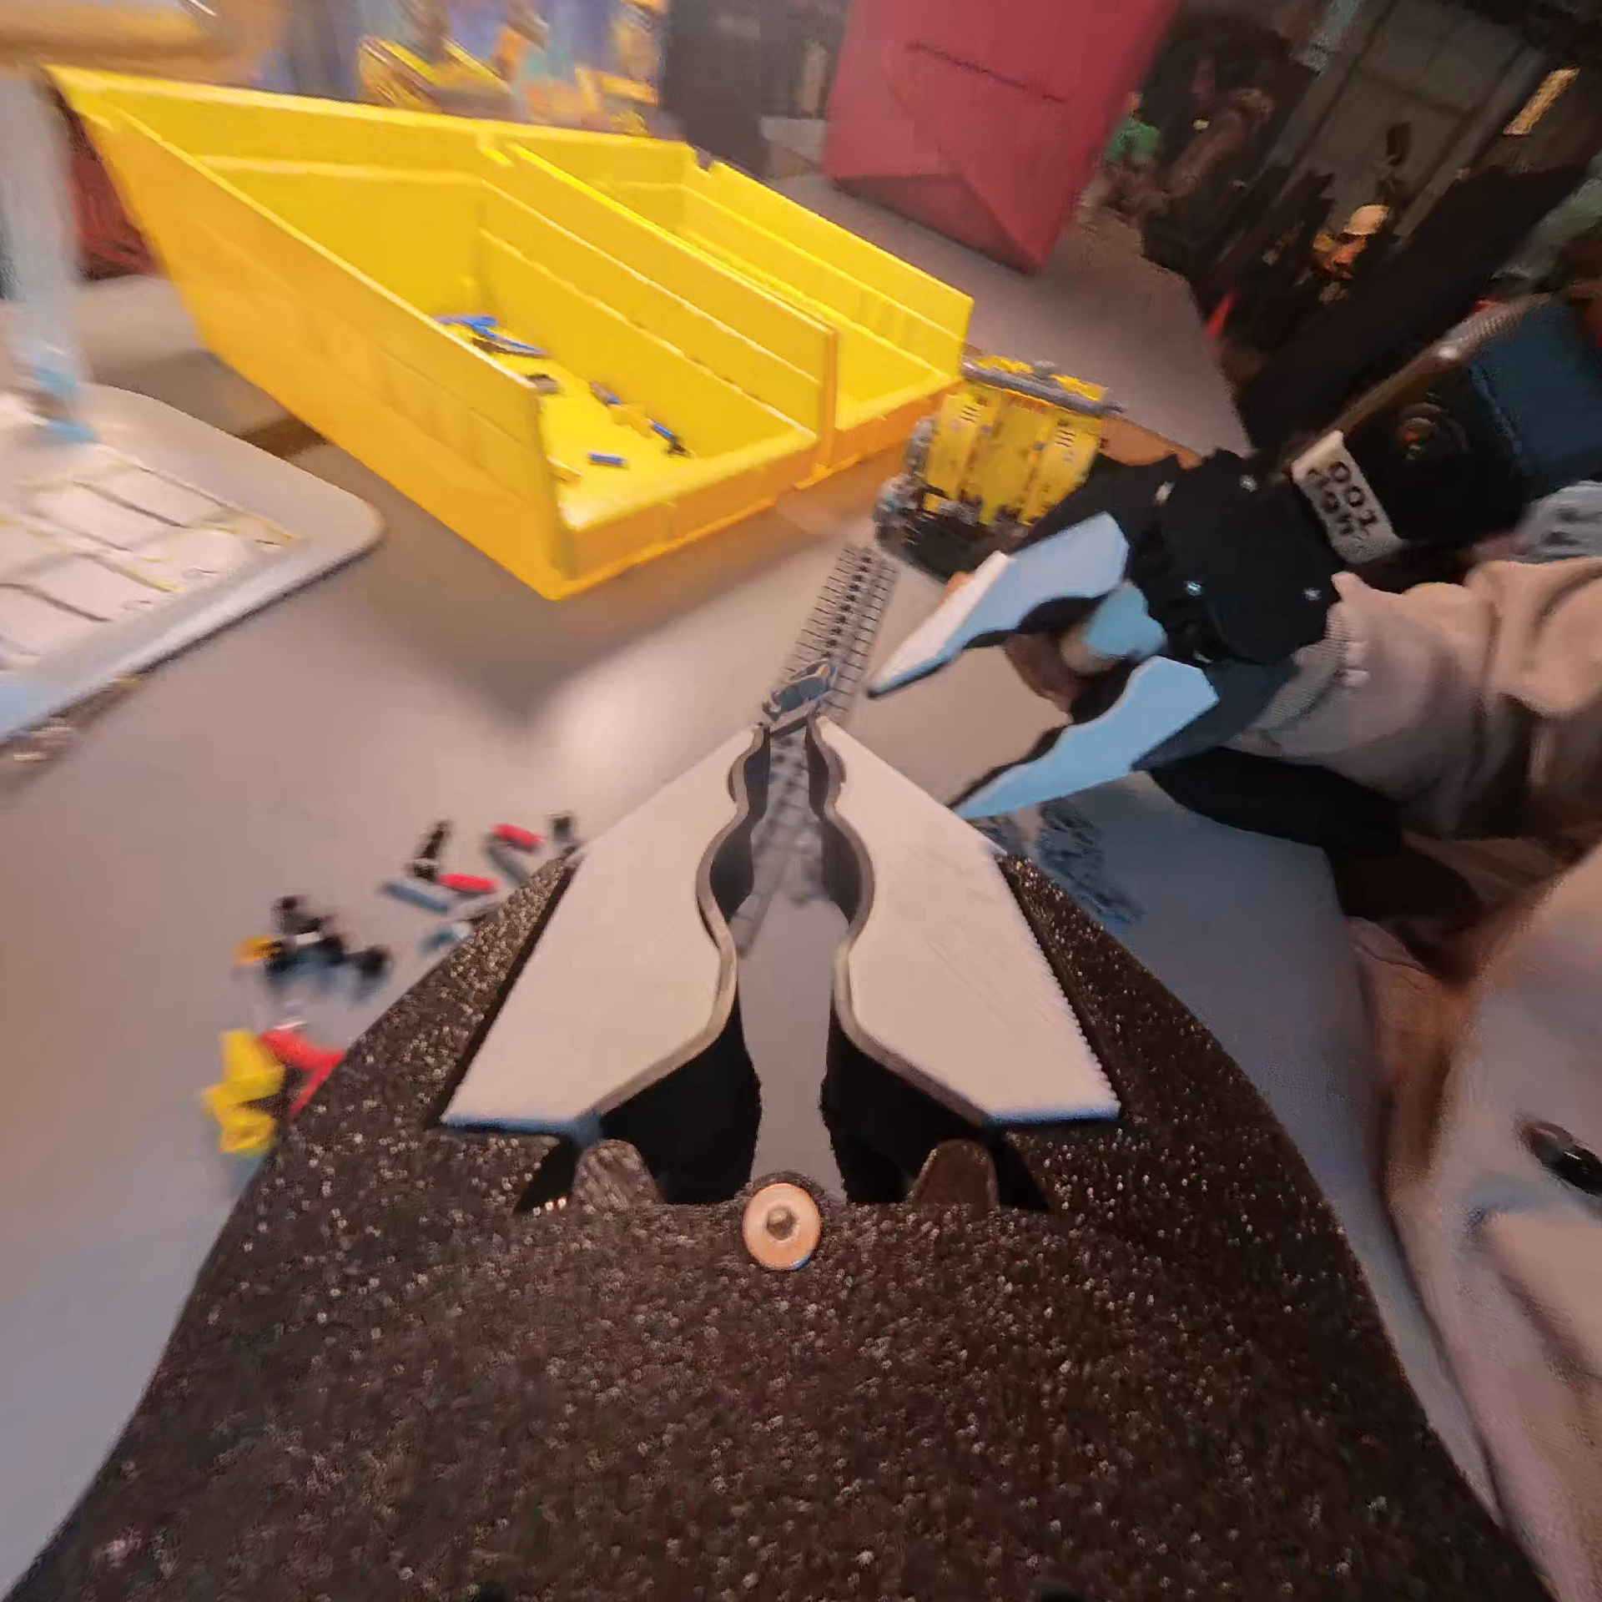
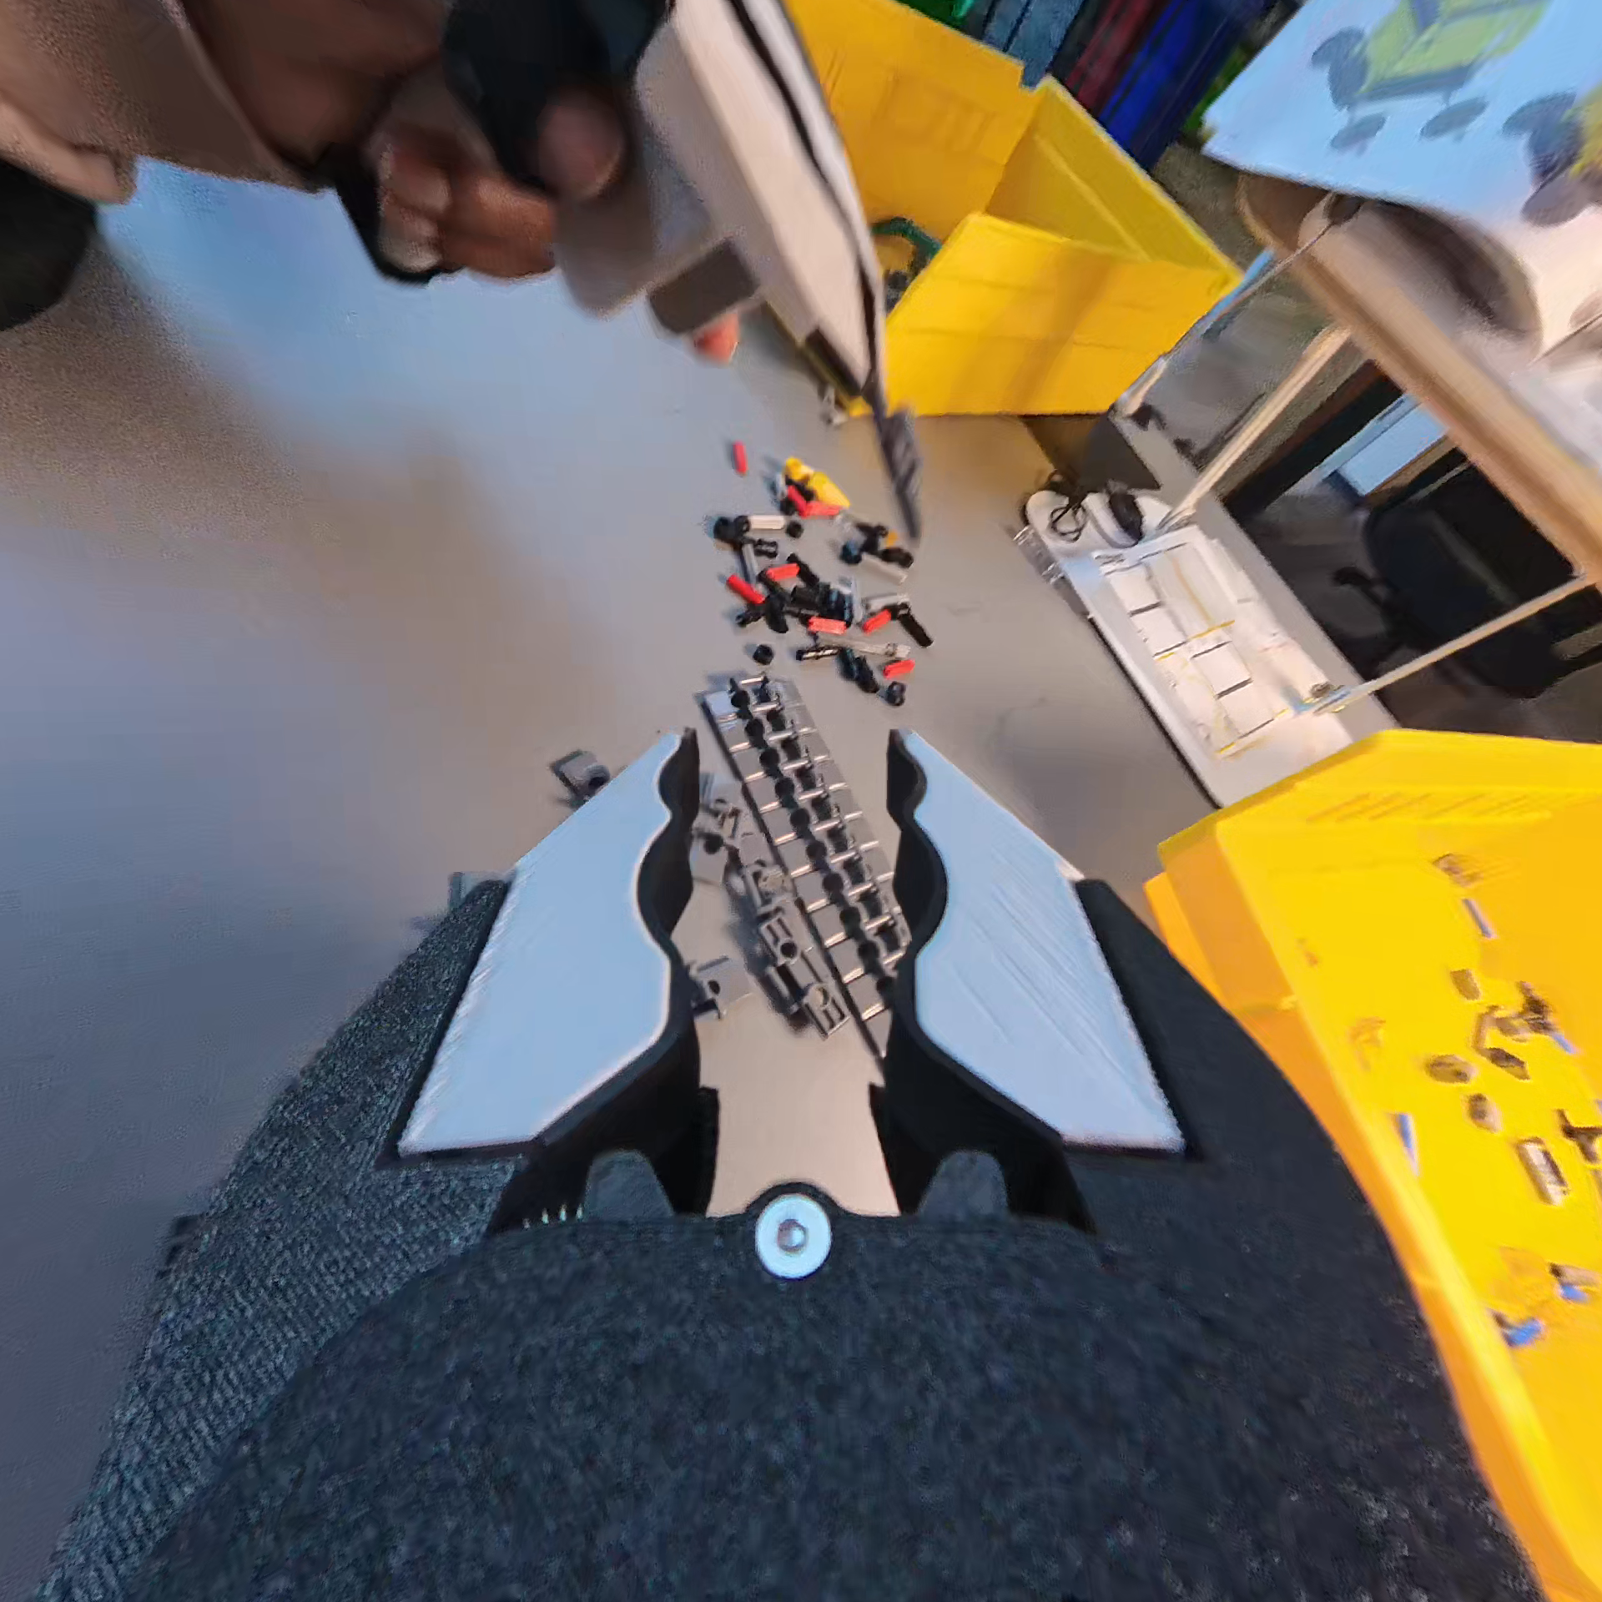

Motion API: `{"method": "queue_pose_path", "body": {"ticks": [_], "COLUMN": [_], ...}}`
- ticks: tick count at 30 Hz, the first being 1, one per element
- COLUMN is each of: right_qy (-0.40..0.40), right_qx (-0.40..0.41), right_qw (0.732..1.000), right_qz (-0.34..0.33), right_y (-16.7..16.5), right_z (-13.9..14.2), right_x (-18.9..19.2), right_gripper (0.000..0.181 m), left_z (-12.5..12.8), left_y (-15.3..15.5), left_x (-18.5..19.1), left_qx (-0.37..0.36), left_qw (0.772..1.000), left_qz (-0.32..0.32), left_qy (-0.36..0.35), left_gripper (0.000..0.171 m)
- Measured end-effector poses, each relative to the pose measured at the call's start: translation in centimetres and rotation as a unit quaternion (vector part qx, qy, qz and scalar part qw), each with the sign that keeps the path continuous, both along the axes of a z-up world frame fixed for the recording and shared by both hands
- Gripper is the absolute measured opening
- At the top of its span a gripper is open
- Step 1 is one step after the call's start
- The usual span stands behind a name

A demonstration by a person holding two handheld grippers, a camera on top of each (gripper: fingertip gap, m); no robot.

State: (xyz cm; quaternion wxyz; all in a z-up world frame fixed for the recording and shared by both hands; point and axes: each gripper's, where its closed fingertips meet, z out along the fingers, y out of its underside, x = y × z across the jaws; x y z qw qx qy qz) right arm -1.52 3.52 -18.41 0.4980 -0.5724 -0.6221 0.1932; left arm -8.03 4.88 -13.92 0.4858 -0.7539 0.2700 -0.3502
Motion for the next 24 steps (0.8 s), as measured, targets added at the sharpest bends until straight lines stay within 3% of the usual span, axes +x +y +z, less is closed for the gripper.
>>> {"method": "queue_pose_path", "body": {"ticks": [2, 4, 7, 11, 13, 15, 17, 19, 21, 24], "right_qy": [-0.030, -0.072, -0.102, -0.125, -0.139, -0.159, -0.172, -0.177, -0.163, -0.104], "right_qx": [-0.051, -0.102, -0.151, -0.157, -0.159, -0.141, -0.135, -0.128, -0.099, -0.030], "right_qw": [0.998, 0.991, 0.980, 0.976, 0.973, 0.972, 0.971, 0.970, 0.975, 0.988], "right_qz": [0.022, 0.047, 0.075, 0.090, 0.097, 0.097, 0.100, 0.106, 0.111, 0.114], "right_y": [-0.5, -1.4, -2.6, -2.8, -3.0, -2.8, -2.8, -2.8, -2.5, -2.0], "right_z": [-1.7, -3.8, -5.6, -6.1, -6.4, -6.7, -6.8, -6.8, -6.5, -4.2], "right_x": [0.3, 0.3, -0.3, -1.2, -1.4, -1.4, -1.4, -1.4, -1.6, -2.5], "right_gripper": [0.039, 0.040, 0.041, 0.035, 0.028, 0.019, 0.018, 0.017, 0.017, 0.017], "left_z": [1.4, 1.9, 0.3, -1.5, -1.5, -0.7, 0.6, 0.8, -0.3, -1.5], "left_y": [2.7, 5.1, 7.2, 7.7, 7.5, 7.2, 6.5, 4.8, 1.9, -1.2], "left_x": [-5.8, -12.6, -20.9, -24.6, -24.7, -23.5, -20.1, -14.9, -8.8, -2.4], "left_qx": [0.044, 0.070, 0.047, 0.005, 0.010, 0.025, 0.043, 0.027, -0.037, -0.100], "left_qw": [0.993, 0.970, 0.928, 0.907, 0.904, 0.913, 0.939, 0.974, 0.996, 0.992], "left_qz": [0.105, 0.220, 0.348, 0.406, 0.411, 0.393, 0.332, 0.221, 0.080, -0.045], "left_qy": [0.027, 0.071, 0.121, 0.111, 0.113, 0.104, 0.075, 0.043, 0.002, -0.065], "left_gripper": [0.008, 0.008, 0.009, 0.011, 0.024, 0.030, 0.030, 0.028, 0.031, 0.035]}}
